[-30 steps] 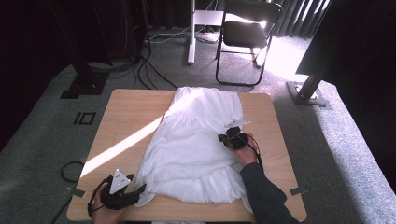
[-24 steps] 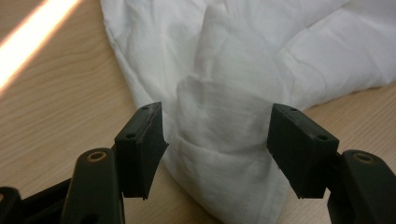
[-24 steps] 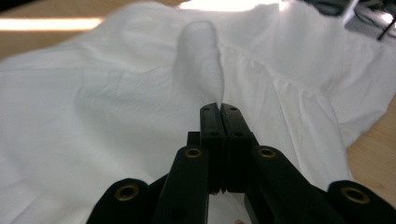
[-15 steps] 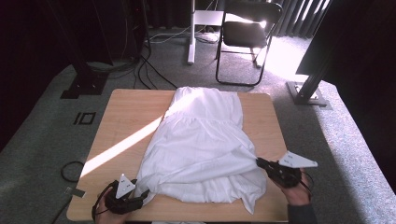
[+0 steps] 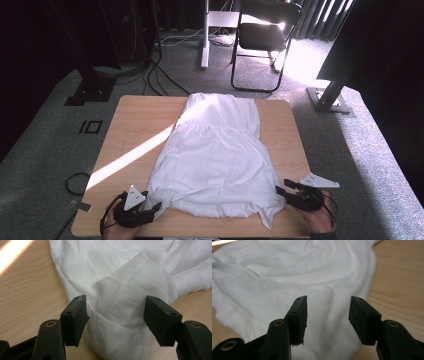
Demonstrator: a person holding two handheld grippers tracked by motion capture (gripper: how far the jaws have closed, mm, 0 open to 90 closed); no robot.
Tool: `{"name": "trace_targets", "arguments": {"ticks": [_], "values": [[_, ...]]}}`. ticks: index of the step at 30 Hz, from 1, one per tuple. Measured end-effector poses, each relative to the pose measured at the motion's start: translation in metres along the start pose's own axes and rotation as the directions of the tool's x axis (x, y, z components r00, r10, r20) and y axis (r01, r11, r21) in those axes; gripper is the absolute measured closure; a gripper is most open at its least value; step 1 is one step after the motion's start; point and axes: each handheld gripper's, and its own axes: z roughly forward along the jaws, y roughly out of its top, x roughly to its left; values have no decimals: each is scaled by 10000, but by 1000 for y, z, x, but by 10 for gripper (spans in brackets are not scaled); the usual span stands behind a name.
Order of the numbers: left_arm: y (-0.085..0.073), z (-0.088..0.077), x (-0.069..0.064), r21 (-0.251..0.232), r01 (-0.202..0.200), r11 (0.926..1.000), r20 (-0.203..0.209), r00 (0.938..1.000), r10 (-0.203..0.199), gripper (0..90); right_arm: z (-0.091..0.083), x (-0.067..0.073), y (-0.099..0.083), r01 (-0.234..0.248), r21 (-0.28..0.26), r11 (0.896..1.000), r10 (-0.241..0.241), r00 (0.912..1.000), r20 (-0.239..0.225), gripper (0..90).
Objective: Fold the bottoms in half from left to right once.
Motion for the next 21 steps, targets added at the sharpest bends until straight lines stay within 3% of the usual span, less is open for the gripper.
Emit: {"name": "trace_targets", "arguments": {"ticks": [3,5,6,7,8,9,14,18,21], "values": [[0,5,-1,98,-57,9999,243,9997,55,408,32,4,13,76,580,9983,-76,10000,-3,410],[0,5,-2,159,-167,9997,514,9986,158,535,54,1,16,-270,1143,9931,289,9995,-147,417],[-1,3,-3,42,-282,9996,472,9985,280,675,61,0,17,-368,1389,9896,425,9984,-380,510],[-1,0,-4,-102,-343,9994,337,9988,346,804,65,1,16,-269,1562,9874,393,9963,-768,695],[-1,-3,-4,-291,-344,9990,368,9987,354,851,64,3,16,-185,1563,9875,324,9957,-873,798],[0,-7,-4,-486,-381,9981,374,9985,400,866,61,5,15,-122,1483,9889,265,9951,-948,884],[1,-20,-1,-984,-139,9951,673,9975,206,839,13,1,12,-424,443,9981,485,9882,-1456,890],[0,-25,4,-1257,144,9920,1048,9945,-11,655,-42,-6,4,-506,-597,9969,436,9926,-1136,889],[-1,-28,8,-1447,364,9888,1112,9936,-203,541,-71,-8,-12,-130,-658,9978,72,9960,-887,887]]}}
